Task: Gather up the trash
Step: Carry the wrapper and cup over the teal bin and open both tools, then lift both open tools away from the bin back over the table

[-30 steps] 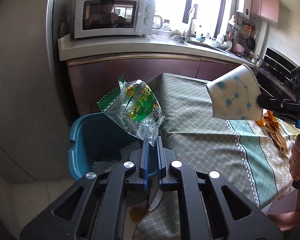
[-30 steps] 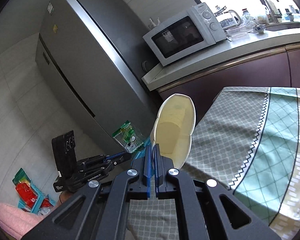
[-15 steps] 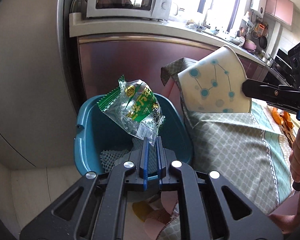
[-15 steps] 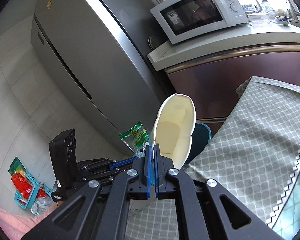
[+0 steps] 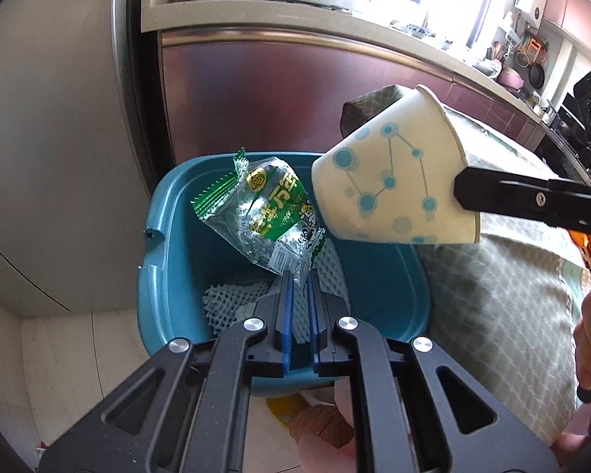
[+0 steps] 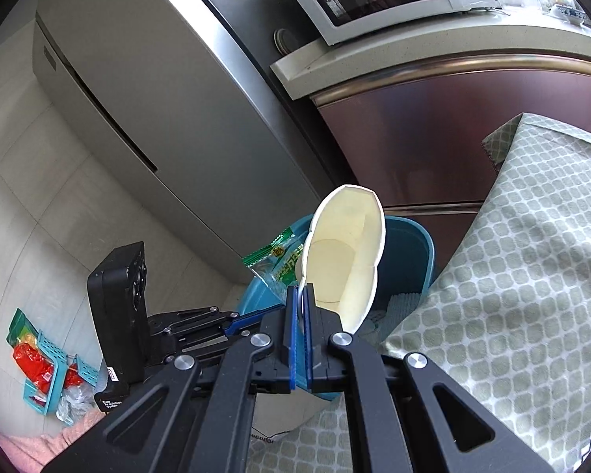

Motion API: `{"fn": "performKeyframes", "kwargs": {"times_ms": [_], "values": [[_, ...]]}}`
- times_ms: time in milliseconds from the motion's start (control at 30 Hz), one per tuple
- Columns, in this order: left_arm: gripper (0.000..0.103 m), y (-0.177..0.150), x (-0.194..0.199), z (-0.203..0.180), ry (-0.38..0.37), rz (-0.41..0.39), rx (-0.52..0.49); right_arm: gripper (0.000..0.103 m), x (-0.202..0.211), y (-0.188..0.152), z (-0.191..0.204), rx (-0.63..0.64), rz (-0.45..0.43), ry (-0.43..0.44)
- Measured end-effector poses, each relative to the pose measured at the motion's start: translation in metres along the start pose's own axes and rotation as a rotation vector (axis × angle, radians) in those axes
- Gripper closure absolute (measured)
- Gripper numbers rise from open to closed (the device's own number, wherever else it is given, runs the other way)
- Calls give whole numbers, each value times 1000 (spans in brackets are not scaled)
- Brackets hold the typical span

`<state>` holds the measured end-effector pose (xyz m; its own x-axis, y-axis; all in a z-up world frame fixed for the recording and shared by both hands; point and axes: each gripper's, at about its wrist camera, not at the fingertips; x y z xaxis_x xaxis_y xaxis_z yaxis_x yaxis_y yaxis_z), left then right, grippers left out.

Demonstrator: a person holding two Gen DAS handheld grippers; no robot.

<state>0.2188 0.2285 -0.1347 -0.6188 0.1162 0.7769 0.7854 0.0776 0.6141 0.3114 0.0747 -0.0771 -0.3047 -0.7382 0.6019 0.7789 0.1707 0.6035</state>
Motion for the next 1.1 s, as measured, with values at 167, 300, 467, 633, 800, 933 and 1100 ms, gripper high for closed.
{"fn": "performKeyframes", "kwargs": {"times_ms": [167,300,467,633,800,933,1100], "values": [[95,4,-17,4,9,16,9,101,-16,1,-2,-5,22,-11],[91,8,-31,8,15,37,21,89,-30,1,-9,-44,57,-42],[86,10,-45,12,38,56,34,73,-23,-3,-12,-46,51,-41],[86,7,-44,15,41,40,43,73,-13,-10,-16,-50,50,-31],[84,3,-28,5,38,-3,24,73,-4,-15,-16,-48,34,-25],[82,1,-8,-6,23,-47,1,73,11,-20,-15,-41,6,-18],[77,3,24,-33,-41,-119,-46,69,54,-34,-17,-29,-69,-31]]}}
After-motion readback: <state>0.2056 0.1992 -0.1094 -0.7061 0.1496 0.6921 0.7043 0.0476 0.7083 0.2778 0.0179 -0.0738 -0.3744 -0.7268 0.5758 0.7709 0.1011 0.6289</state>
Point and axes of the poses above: each gripper's, at about its wrist camera, not at the fingertips, and x roughly against the way its jaws point, z to its left, y to its top, and after that the axes turned 1 degree about y, right-handed
